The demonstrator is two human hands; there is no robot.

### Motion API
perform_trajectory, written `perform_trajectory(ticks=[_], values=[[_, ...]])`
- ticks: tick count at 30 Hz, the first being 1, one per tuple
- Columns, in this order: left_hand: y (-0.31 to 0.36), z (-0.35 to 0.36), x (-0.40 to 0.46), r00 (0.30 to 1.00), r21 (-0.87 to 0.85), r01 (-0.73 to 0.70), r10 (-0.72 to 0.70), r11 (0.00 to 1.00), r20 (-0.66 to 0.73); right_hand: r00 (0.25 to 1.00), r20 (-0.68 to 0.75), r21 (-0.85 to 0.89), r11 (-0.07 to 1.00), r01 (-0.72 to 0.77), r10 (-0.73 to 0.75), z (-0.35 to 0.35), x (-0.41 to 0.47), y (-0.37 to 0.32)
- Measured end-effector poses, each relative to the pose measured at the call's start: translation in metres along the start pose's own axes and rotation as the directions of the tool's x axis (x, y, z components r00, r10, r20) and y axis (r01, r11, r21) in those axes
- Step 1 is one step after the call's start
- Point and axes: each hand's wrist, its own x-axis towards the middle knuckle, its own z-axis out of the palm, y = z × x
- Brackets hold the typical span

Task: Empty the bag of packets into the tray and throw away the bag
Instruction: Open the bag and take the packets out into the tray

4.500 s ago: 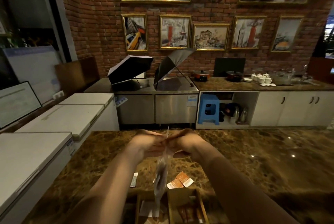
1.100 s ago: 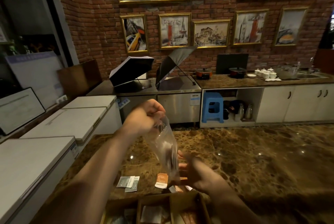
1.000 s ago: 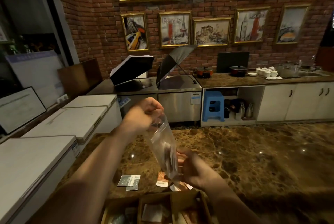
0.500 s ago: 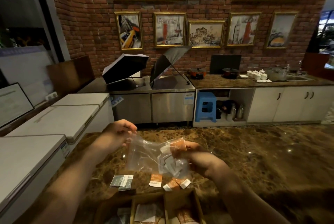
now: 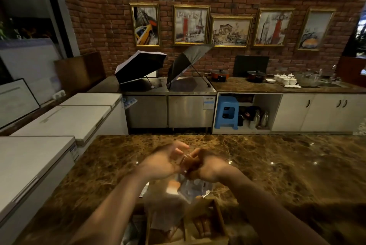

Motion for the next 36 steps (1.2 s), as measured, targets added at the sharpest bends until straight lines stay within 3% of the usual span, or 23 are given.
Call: perform_trajectory(ticks=[4,8,14,24,36], values=[[-0.010,0.011,-0.007,1.000,0.048,0.016,-0.016,0.999,0.015,1.000,-0.017,-0.068,0.998,0.014,-0.015,0.008,-0.002,-0.002],[-0.016,0.014,-0.014,1.000,0.042,-0.011,0.011,0.999,-0.016,0.999,-0.005,0.002,0.999,-0.042,0.042,0.019,0.002,0.000],[-0.025,0.016,-0.022,0.998,0.050,-0.032,0.034,0.998,-0.044,1.000,0.013,0.130,0.992,-0.001,-0.001,0.028,0.004,0.003],[-0.041,0.025,-0.028,0.989,-0.066,0.003,-0.013,0.998,-0.145,0.999,0.034,0.026,1.000,0.013,-0.014,0.014,-0.002,0.014],[-0.043,0.017,-0.021,0.982,-0.008,0.031,-0.032,0.999,-0.187,0.995,-0.073,0.021,0.997,0.069,-0.068,0.017,0.006,0.015]])
